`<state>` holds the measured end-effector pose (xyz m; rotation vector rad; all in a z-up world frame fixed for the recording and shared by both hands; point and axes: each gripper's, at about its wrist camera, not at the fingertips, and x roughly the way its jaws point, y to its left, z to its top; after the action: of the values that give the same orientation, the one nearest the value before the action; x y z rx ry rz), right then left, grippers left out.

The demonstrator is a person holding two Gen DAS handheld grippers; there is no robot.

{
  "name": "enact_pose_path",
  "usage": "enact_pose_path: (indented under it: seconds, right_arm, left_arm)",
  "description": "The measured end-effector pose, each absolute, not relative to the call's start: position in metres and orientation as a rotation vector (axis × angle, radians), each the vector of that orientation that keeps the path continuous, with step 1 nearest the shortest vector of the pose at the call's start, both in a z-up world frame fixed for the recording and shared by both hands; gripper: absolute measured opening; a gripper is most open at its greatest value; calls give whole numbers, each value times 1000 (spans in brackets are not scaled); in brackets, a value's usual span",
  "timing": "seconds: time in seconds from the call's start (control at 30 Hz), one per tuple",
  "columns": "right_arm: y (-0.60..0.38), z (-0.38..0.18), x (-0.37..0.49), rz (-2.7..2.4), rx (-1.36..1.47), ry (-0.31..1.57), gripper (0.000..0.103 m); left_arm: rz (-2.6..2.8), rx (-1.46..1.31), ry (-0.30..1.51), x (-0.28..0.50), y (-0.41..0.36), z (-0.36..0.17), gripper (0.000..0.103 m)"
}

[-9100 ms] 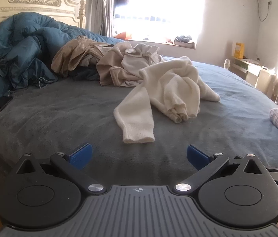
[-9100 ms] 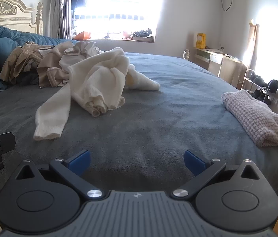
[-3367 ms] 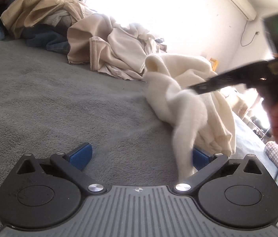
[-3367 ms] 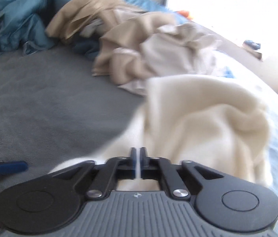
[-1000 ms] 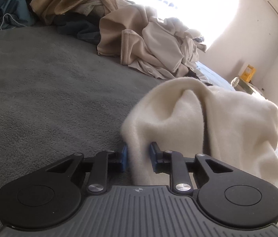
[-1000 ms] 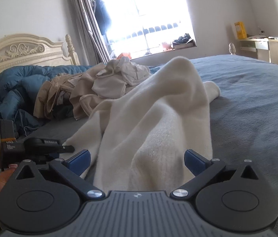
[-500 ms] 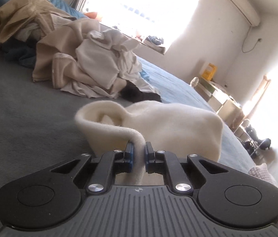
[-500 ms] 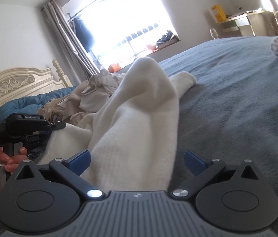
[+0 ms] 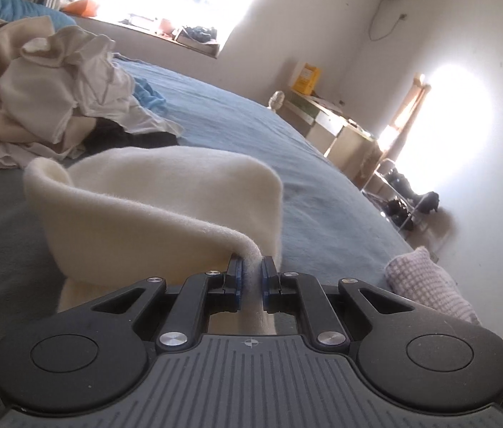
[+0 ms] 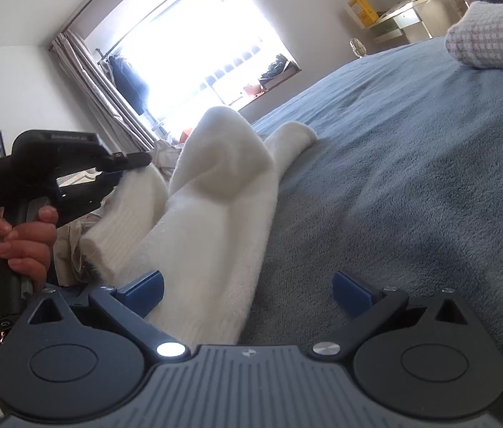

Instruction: Fold clothes

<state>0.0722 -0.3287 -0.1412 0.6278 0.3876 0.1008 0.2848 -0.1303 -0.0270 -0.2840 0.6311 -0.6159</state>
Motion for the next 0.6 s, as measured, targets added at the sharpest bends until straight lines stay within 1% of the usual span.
enact_pose_path:
  seconds: [0.13, 0.17, 0.23, 0.3, 0.33, 0.37, 0.4, 0.43, 0.47, 0.5, 0.6]
  right_arm:
    - [-332, -144, 66, 111, 650, 369, 103]
    - [-332, -144, 65, 113, 650, 369, 103]
    - [-331, -144, 64, 115, 643, 370, 103]
    - [-329, -143, 63, 115, 630, 371, 103]
    - [-328, -143, 63, 115, 622, 371, 103]
    - [-327, -142, 62, 113, 617, 372, 103]
    - [-327, -141, 62, 112, 612, 373, 103]
    - [-326, -140, 62, 110, 608, 375, 103]
    - [-327, -139, 61, 109, 609, 377, 103]
    - [-327, -137, 61, 108, 612, 380, 103]
    - [-329, -129, 58, 94, 612, 386, 103]
  left_arm:
    - [-626, -150, 668, 288, -167, -49, 10]
    - [-617, -123, 688, 290, -172, -57, 15]
    - [-607, -109, 708, 291, -172, -67, 18]
    - [-609, -113, 716, 289, -167, -71, 26]
    - [-618, -120, 717, 285, -162, -69, 35]
    - [-617, -118, 719, 281, -156, -65, 47]
    - [-610, -113, 721, 274, -150, -59, 54]
    - [-594, -106, 717, 267, -144, -54, 75]
    - [-567, -98, 704, 259, -136, -49, 99]
    - [-544, -93, 682, 249, -125, -44, 103]
    - [-513, -91, 622, 222, -87, -35, 103]
